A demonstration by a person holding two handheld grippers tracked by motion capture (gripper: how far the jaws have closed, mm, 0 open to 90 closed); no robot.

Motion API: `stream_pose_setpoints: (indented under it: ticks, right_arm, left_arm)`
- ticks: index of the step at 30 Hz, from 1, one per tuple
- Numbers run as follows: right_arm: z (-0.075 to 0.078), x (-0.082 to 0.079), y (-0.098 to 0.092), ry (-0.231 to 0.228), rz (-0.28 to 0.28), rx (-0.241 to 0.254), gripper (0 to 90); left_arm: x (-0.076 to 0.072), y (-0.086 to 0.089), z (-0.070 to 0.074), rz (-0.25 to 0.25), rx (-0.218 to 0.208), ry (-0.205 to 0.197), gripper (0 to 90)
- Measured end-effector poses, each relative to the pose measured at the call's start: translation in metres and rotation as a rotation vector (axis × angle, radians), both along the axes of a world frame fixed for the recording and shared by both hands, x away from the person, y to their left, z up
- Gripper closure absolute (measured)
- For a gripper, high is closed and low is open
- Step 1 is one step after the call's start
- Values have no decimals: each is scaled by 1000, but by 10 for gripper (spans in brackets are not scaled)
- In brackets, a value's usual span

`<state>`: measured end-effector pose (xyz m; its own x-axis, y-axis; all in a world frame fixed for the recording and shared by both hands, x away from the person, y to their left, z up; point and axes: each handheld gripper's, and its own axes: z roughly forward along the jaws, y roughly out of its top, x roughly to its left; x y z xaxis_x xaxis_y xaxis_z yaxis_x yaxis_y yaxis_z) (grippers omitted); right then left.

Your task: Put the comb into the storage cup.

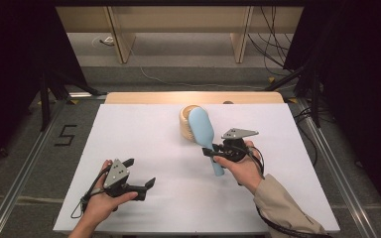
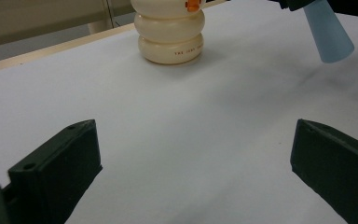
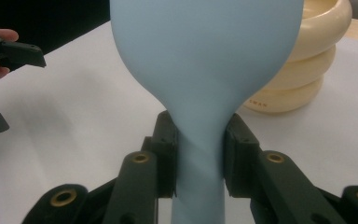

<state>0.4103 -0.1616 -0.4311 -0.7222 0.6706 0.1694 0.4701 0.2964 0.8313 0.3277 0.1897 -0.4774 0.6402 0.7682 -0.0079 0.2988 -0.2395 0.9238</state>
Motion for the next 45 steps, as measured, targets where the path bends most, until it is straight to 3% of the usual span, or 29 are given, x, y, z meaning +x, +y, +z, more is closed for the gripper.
stream_pose_setpoints:
  ticks: [45]
  right_arm:
    - [-4,-14,21,-63,43,53,703]
  left_arm:
    - [-3,-9,1,-23,-1,3,13]
